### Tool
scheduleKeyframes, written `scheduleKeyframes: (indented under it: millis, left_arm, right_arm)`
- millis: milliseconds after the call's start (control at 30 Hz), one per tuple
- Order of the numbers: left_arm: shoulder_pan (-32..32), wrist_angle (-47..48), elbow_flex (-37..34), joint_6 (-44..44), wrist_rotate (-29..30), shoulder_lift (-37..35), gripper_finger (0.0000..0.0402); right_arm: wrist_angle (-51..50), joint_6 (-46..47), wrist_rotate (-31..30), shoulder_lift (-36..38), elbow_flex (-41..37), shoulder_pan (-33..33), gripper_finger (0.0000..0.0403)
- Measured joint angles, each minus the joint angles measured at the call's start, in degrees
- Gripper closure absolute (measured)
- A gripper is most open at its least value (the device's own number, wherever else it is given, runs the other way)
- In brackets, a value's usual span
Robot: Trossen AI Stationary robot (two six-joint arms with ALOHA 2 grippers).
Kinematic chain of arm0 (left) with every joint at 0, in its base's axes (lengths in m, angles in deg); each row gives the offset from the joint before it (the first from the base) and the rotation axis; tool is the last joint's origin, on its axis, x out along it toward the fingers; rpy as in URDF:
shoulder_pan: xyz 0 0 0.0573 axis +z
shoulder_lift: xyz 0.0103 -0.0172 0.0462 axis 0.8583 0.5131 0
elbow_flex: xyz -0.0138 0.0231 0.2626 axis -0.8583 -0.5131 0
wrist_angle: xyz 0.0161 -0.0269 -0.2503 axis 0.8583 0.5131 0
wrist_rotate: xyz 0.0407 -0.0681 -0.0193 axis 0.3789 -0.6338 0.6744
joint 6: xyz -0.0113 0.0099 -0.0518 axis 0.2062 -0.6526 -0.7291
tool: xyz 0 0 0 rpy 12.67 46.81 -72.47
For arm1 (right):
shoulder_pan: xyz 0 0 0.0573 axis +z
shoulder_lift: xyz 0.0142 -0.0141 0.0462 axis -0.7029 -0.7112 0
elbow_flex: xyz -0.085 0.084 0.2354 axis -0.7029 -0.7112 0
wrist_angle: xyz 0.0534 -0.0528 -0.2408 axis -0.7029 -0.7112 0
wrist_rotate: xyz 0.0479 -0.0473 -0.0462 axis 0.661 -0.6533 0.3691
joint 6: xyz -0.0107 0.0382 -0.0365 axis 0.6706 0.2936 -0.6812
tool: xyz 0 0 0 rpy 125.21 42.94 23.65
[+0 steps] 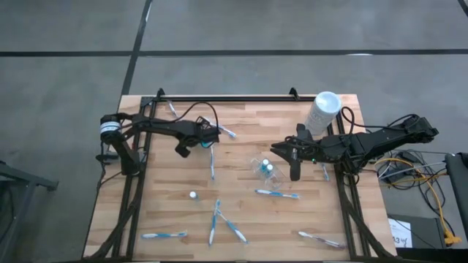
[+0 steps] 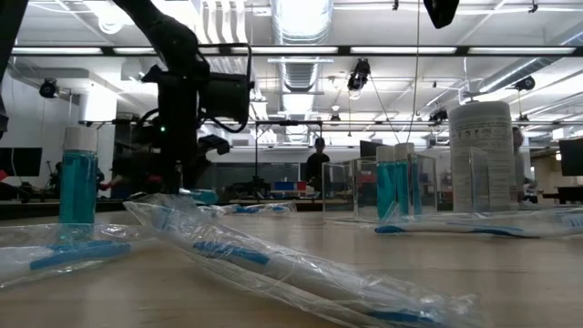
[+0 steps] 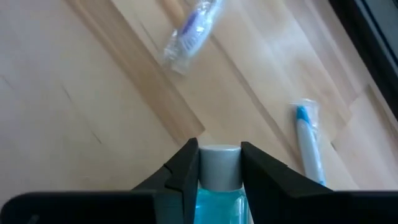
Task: Pick & Place toothbrushing station
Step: Put the blue mouthwash into the middle section of the transparent organizer
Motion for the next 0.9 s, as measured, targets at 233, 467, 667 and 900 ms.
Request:
scheduleKeyframes:
  millis: [233, 467, 667, 900]
  left_arm:
    - [-0.10, 12.24, 6.43, 2.24, 1.53, -0.10, 0.0297]
    - [-0.21, 15.76, 14.29, 9.38, 4.65, -0.15, 0.0296]
    - [-1.05, 19.10, 20.65, 16.60, 8.96, -0.20, 0.0296]
    - [-2.48, 23.15, 25.46, 20.03, 10.73, -0.22, 0.0296]
  right_arm:
    - [0.00, -0.01, 0.00, 0.00, 0.02, -0.01, 0.0335]
    - [0.00, 0.01, 0.00, 0.00, 0.02, -0.01, 0.0335]
    - [0.00, 0.01, 0.01, 0.00, 0.00, 0.00, 0.0335]
    - [0.00, -0.01, -0.01, 0.00, 0.02, 0.00, 0.0335]
